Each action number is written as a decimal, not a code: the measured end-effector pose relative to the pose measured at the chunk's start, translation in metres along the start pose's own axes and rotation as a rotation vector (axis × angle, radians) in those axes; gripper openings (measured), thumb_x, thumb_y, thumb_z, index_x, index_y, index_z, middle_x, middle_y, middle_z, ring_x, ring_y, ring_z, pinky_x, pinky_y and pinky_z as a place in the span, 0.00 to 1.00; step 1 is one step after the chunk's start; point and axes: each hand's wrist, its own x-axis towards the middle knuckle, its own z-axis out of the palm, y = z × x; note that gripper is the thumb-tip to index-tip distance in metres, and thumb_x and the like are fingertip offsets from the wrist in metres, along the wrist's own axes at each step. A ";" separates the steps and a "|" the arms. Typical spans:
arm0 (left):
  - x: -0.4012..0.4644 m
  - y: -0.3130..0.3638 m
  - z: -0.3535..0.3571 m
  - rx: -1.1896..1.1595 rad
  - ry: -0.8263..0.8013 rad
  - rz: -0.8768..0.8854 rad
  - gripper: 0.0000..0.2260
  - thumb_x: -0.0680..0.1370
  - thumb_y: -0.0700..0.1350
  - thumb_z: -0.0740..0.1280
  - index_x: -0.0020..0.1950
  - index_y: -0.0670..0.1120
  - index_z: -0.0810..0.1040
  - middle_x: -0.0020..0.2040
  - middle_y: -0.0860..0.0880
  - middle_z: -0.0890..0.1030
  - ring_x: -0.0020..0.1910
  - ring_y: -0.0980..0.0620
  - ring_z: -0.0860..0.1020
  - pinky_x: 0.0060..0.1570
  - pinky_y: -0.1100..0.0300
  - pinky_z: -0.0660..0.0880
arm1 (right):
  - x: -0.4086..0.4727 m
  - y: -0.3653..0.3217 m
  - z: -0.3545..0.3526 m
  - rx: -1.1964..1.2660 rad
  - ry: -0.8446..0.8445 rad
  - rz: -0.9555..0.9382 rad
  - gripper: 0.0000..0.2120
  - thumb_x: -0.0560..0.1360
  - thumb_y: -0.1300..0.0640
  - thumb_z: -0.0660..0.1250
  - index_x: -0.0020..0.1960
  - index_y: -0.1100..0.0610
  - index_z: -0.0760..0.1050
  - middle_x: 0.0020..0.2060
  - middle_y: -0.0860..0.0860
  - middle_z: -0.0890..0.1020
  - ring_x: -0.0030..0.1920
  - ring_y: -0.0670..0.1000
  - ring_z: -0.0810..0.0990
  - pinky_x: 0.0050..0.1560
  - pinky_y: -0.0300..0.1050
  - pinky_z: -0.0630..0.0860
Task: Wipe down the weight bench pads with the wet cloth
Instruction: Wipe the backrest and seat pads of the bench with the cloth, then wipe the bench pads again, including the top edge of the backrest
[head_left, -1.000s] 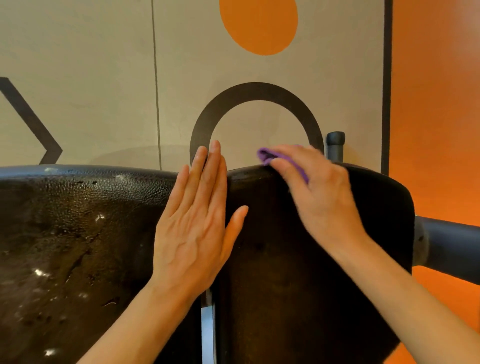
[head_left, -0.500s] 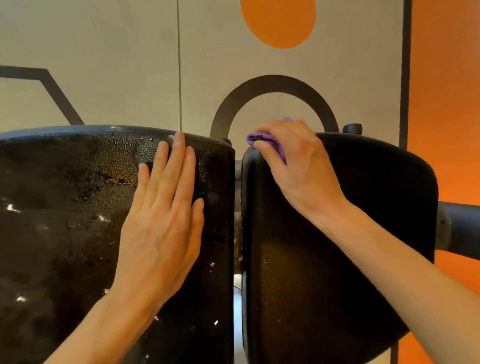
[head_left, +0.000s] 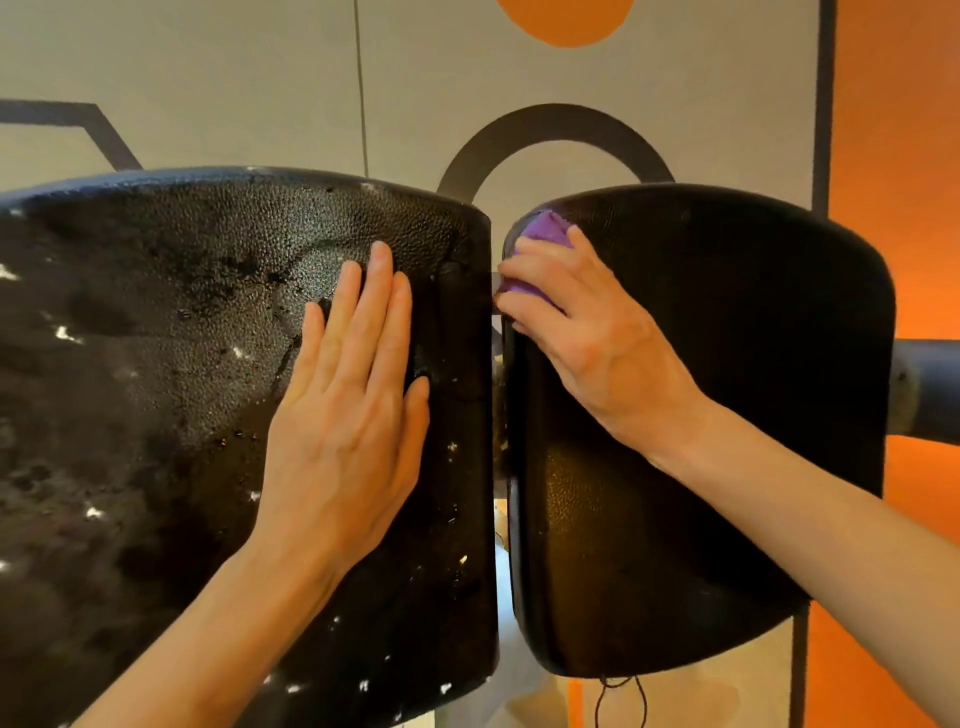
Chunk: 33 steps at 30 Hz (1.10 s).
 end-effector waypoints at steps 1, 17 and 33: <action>-0.001 -0.001 0.000 0.008 -0.006 0.003 0.28 0.83 0.48 0.54 0.80 0.40 0.51 0.82 0.42 0.48 0.81 0.45 0.45 0.79 0.52 0.41 | 0.006 0.000 -0.001 -0.002 -0.004 0.041 0.10 0.78 0.63 0.63 0.58 0.61 0.77 0.62 0.58 0.75 0.70 0.57 0.67 0.75 0.56 0.56; -0.038 -0.006 0.014 0.013 -0.050 0.096 0.28 0.83 0.47 0.55 0.80 0.39 0.51 0.81 0.42 0.49 0.81 0.46 0.46 0.79 0.52 0.44 | -0.046 -0.041 0.014 -0.072 -0.142 0.031 0.11 0.77 0.66 0.61 0.58 0.60 0.76 0.61 0.56 0.75 0.70 0.55 0.66 0.74 0.55 0.57; -0.054 -0.010 0.023 0.097 -0.090 0.118 0.31 0.83 0.53 0.51 0.80 0.38 0.46 0.81 0.41 0.43 0.81 0.43 0.43 0.79 0.49 0.44 | -0.153 -0.084 0.008 0.053 -0.278 -0.092 0.19 0.78 0.63 0.51 0.63 0.57 0.74 0.65 0.52 0.73 0.73 0.52 0.62 0.75 0.50 0.58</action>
